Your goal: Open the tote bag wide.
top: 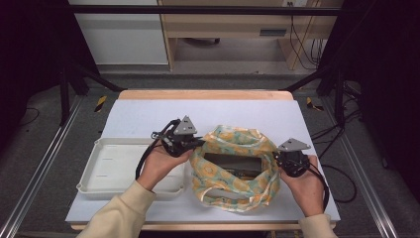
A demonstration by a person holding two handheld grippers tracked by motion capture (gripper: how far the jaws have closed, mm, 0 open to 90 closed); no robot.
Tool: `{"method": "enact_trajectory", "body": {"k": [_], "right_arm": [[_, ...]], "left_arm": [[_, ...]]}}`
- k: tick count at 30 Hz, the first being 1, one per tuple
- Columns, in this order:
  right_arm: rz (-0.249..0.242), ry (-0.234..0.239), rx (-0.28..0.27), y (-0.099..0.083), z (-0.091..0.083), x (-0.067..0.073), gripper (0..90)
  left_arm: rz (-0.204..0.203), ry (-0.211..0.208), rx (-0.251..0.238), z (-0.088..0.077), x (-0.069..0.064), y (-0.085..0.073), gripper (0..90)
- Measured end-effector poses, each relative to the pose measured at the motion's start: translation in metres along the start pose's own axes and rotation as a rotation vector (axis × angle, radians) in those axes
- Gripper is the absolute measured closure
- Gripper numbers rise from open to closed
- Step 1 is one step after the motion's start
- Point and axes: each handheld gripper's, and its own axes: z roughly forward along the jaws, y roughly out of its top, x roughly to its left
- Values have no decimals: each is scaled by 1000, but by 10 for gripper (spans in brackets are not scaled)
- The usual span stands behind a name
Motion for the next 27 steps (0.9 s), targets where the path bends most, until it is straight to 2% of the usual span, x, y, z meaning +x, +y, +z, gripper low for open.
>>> {"method": "enact_trajectory", "body": {"k": [3, 4, 8, 9, 10, 14, 15, 16, 17, 19, 20, 21, 23, 25, 27], "right_arm": [[-12, -33, -2, -1, 5, -1, 891], [-17, -35, 3, -1, 10, -1, 891], [-6, -12, 42, -7, 29, -4, 884], [-1, -6, 49, -8, 34, -5, 879], [2, -2, 52, -10, 38, -6, 870], [19, 20, 76, -14, 51, -10, 802], [19, 20, 76, -14, 51, -10, 802], [19, 27, 75, -14, 52, -10, 764], [20, 24, 58, -14, 49, -9, 654], [24, 26, 40, -13, 45, -9, 631], [32, 31, 22, -13, 41, -9, 591], [40, 23, -17, -11, 31, -8, 508], [45, 27, -44, -9, 23, -8, 435], [50, 29, -56, -7, 19, -7, 406], [50, 48, -92, -2, 9, -6, 348]], "left_arm": [[11, 24, 17, 6, 0, 0, 895], [11, 45, 46, 15, 3, 0, 895], [-15, 61, 88, 34, 12, -4, 895], [-15, 61, 88, 34, 12, -4, 896], [-26, 63, 110, 43, 16, -6, 896], [-40, 64, 159, 57, 22, -10, 896], [-40, 64, 159, 57, 22, -10, 896], [-45, 63, 160, 58, 22, -11, 896], [-40, 62, 166, 58, 23, -12, 897], [-41, 63, 168, 58, 23, -13, 897], [-44, 65, 167, 57, 23, -13, 897], [-44, 67, 167, 56, 24, -13, 897], [-43, 65, 168, 56, 24, -13, 898], [-46, 62, 168, 54, 25, -14, 898], [-53, 62, 163, 54, 24, -14, 898]]}}
